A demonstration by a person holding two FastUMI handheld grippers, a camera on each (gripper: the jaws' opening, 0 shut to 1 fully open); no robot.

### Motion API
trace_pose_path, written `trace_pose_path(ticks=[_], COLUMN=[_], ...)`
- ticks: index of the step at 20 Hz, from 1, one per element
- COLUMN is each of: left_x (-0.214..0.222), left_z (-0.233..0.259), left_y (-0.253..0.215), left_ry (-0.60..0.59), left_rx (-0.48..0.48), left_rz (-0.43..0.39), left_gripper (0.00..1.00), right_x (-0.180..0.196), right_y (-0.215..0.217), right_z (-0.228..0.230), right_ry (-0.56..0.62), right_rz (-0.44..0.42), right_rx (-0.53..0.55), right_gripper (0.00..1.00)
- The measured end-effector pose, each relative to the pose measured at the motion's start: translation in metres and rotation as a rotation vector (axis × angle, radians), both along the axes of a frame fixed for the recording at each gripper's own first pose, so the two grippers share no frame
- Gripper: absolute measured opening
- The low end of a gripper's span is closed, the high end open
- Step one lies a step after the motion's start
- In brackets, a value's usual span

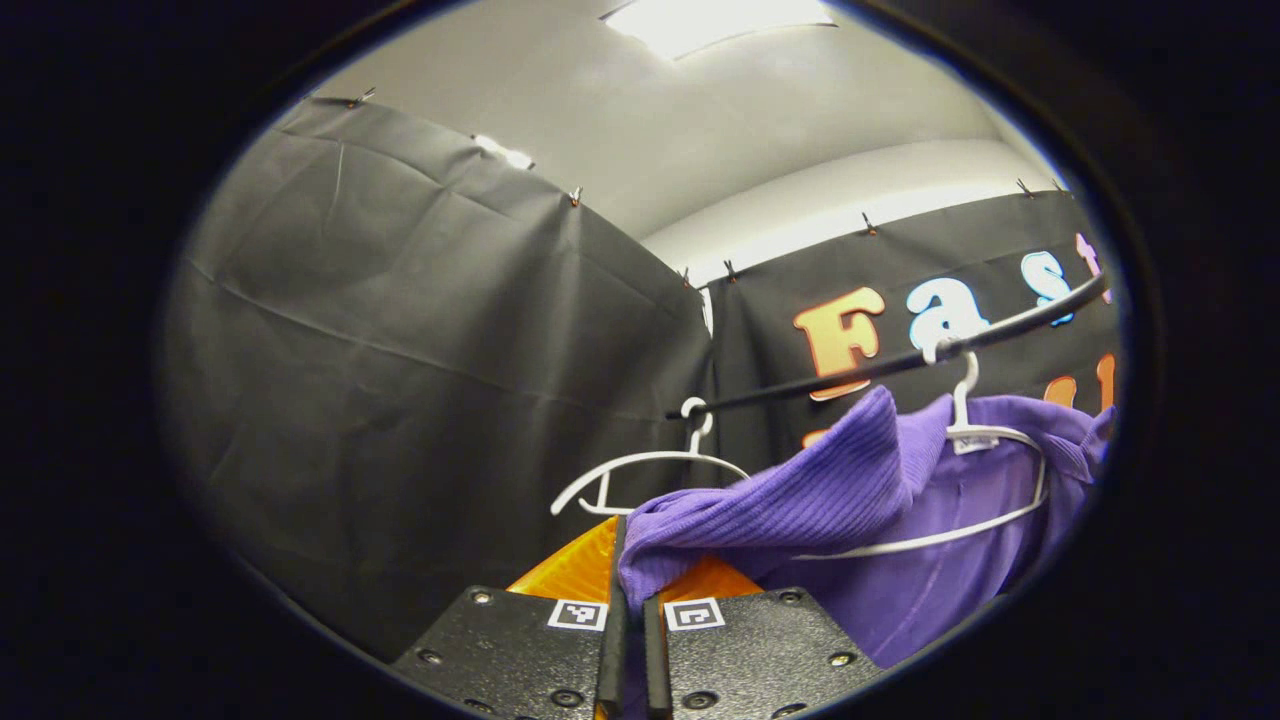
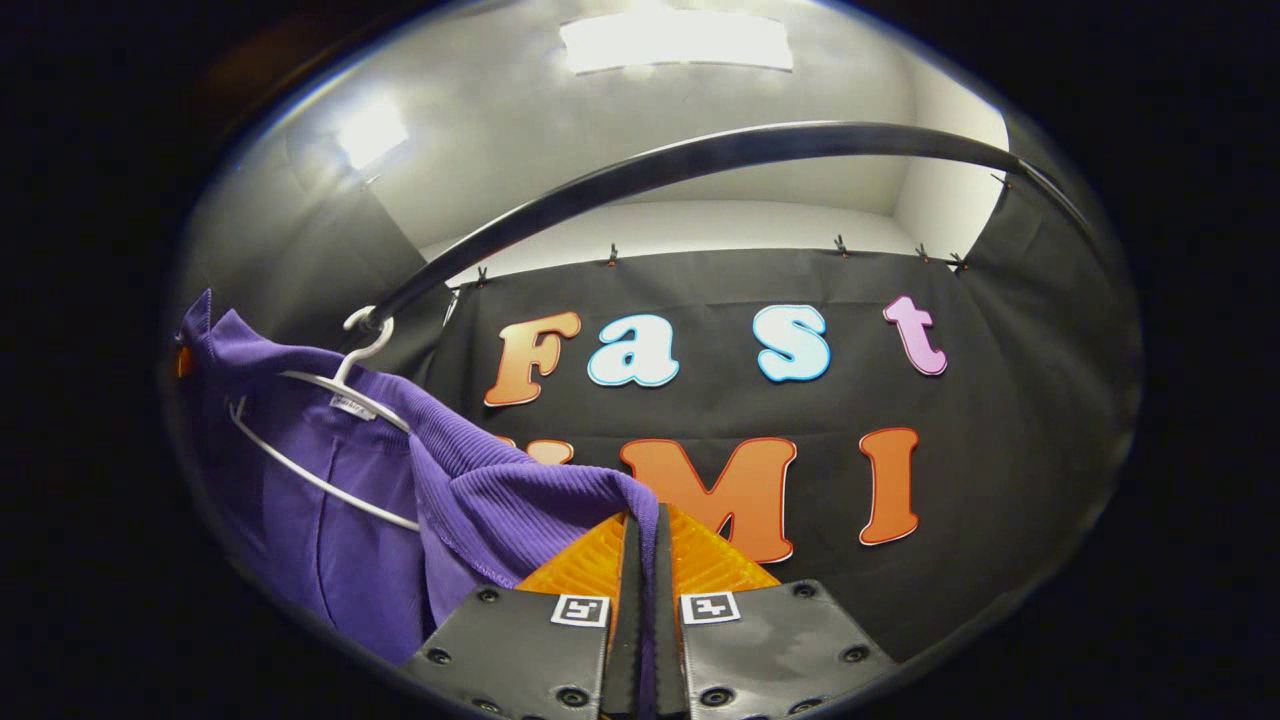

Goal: Grasp the clothes on the hanger with both hands and then place them into the laundry hamper below.

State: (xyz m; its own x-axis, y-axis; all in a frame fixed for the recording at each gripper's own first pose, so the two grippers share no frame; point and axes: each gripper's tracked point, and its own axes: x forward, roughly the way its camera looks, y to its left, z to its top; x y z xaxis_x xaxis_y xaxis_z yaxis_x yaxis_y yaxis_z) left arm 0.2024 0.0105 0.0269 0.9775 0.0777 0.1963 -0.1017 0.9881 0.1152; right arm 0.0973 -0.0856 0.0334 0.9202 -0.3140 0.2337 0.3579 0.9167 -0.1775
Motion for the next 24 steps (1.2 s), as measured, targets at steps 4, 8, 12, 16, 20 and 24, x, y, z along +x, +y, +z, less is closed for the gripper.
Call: trace_pose_path(ticks=[4,8,12,16,20,24], left_x=[0.019,0.044,0.08,0.108,0.127,0.126], left_z=[0.017,0.017,-0.004,-0.049,-0.11,-0.134], left_y=[0.007,0.017,0.018,0.008,0.004,0.005], left_ry=[-0.023,0.003,0.058,0.166,0.308,0.328], left_rx=[-0.004,-0.087,-0.082,-0.103,-0.189,-0.178], left_rz=[0.019,0.033,0.028,0.007,-0.013,-0.022], left_gripper=[0.1,0.09,0.07,0.08,0.09,0.09], right_x=[0.018,0.037,0.054,0.055,0.057,0.059], right_y=[-0.01,-0.012,-0.024,-0.026,-0.025,-0.025], right_z=[0.007,0.012,0.015,0.02,0.024,0.027], right_ry=[-0.016,-0.048,-0.053,-0.044,-0.046,-0.049], right_rz=[-0.042,-0.036,-0.022,-0.031,-0.034,-0.039], right_rx=[0.04,0.123,0.161,0.138,0.102,0.056], right_gripper=[0.13,0.13,0.13,0.13,0.13,0.17])
